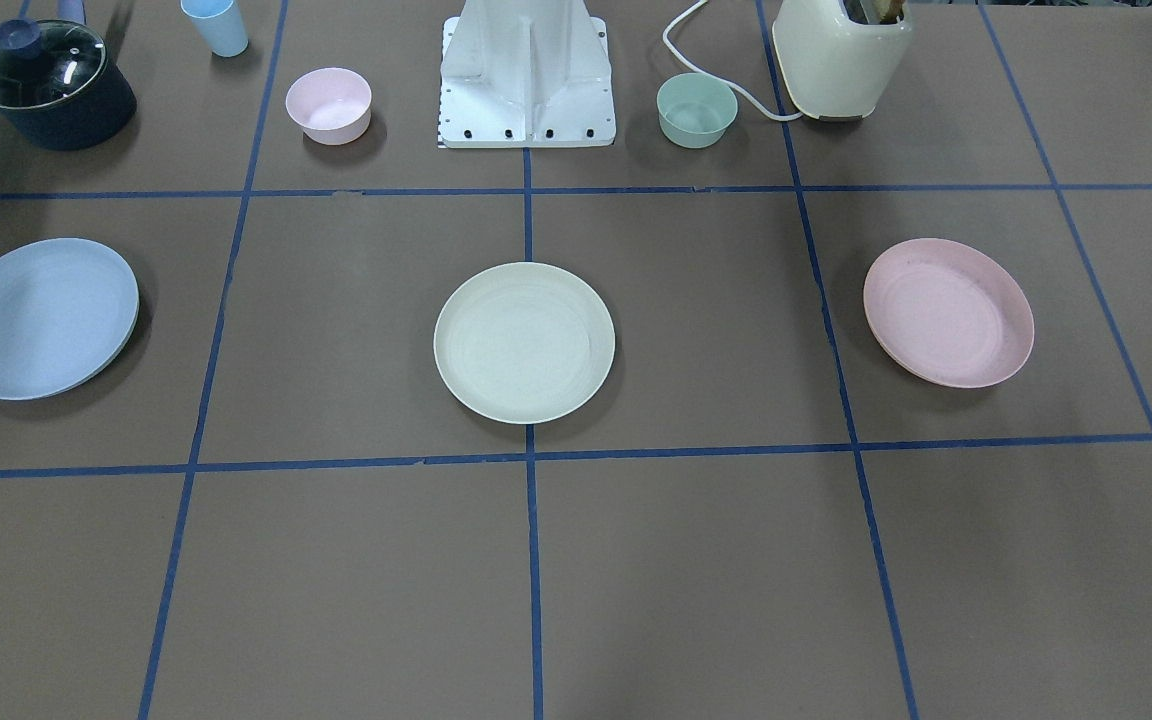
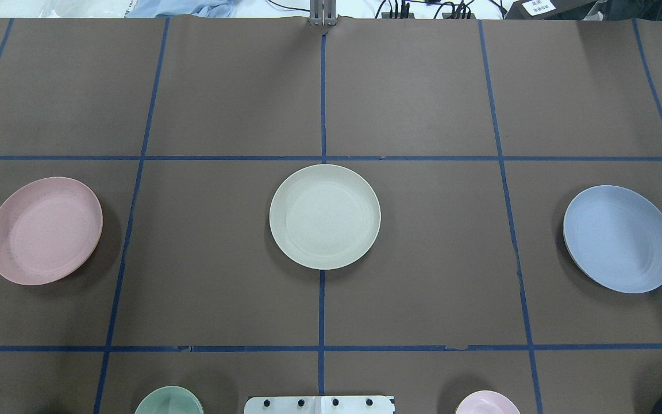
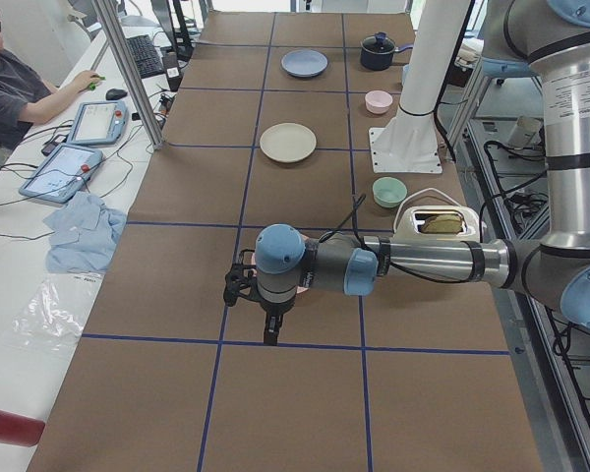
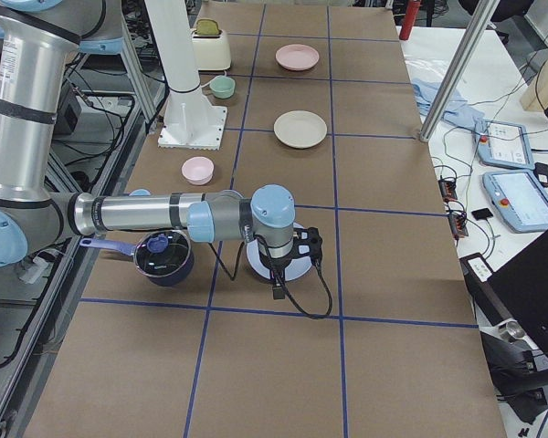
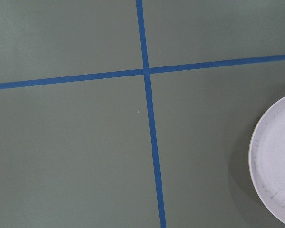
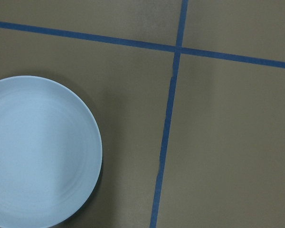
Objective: Stack three plates with pink and blue
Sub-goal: 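Move the left gripper toward the pink plate's rim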
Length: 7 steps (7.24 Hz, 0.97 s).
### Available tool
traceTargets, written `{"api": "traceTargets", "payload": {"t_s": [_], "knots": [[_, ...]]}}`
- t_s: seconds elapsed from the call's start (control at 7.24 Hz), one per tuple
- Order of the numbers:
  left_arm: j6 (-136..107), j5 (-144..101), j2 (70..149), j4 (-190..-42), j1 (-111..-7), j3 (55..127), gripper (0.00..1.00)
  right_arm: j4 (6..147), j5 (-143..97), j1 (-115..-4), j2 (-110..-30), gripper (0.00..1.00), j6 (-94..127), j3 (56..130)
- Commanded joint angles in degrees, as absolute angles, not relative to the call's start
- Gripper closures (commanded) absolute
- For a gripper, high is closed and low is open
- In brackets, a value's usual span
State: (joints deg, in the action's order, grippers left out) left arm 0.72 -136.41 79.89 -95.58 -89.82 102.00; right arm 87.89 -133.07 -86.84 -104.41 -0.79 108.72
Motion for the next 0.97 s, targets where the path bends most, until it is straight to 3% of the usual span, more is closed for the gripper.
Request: {"api": "traceTargets", "payload": {"t_s": [0.0, 0.55, 0.83], "knots": [[0.9, -136.4, 79.9, -96.1, -89.8, 102.8, 0.0, 87.9, -133.1, -86.8, -104.2, 0.0, -0.9, 108.7], [1.0, -135.8, 79.2, -108.2, -89.8, 103.0, 0.0, 83.3, -133.3, -86.8, -104.2, 0.0, -0.8, 110.0], [-1.7, -135.8, 81.8, -116.6, -89.7, 102.4, 0.0, 72.1, -132.7, -86.8, -103.9, 0.0, -0.3, 109.7]]}}
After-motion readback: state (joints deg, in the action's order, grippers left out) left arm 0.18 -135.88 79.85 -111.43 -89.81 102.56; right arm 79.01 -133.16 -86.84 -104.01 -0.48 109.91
